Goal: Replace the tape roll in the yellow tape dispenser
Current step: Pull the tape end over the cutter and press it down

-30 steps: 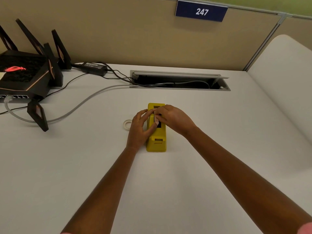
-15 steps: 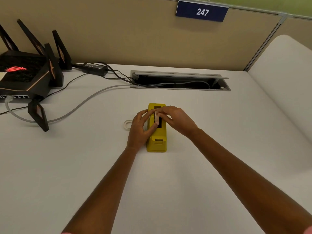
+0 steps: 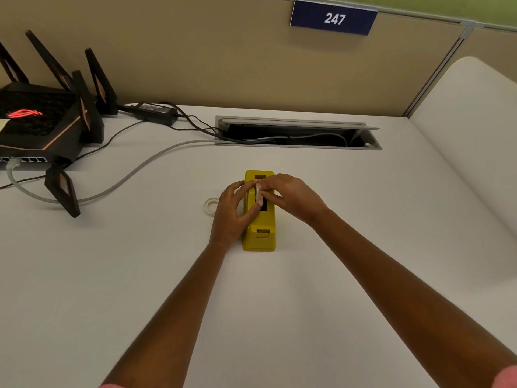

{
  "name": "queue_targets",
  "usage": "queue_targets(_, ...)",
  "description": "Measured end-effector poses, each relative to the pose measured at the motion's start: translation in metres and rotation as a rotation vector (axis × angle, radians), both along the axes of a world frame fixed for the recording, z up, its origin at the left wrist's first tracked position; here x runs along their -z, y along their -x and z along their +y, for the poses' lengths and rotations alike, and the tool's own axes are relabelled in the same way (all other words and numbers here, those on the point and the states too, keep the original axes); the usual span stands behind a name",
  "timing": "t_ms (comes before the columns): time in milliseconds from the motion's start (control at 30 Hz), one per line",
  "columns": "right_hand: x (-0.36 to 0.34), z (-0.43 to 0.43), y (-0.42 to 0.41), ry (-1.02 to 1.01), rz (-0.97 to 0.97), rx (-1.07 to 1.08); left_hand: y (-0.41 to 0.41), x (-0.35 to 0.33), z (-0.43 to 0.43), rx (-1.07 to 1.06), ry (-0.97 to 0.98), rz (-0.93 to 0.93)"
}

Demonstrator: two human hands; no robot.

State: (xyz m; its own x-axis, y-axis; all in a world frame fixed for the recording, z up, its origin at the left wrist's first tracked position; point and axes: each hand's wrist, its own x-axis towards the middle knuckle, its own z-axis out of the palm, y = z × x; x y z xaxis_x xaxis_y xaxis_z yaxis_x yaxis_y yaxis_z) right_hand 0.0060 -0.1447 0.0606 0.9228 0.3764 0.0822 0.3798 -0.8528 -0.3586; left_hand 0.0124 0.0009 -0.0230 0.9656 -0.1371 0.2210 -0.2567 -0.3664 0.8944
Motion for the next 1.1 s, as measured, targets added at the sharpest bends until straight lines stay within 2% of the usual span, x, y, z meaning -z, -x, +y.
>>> queue_targets(300, 0.007, 0.0023, -0.0019, 0.142, -0.106, -0.06, -0.0019, 0.003, 0.0005, 0.005, -0.002, -0.012)
queue_targets(833, 0.0059, 0.0049, -0.0007, -0.094, -0.132, 0.023, -0.0027, 0.0054, 0.0002, 0.0, 0.011, -0.015)
queue_targets(967, 0.0059, 0.0068, -0.0016, -0.084, -0.149, 0.019, -0.0032, 0.0047, 0.0004, 0.006, 0.014, -0.026)
queue_targets(1100, 0.0087, 0.0092, 0.0022, 0.039, -0.234, -0.065, -0.0028, 0.0048, 0.0003, -0.001, 0.014, -0.019)
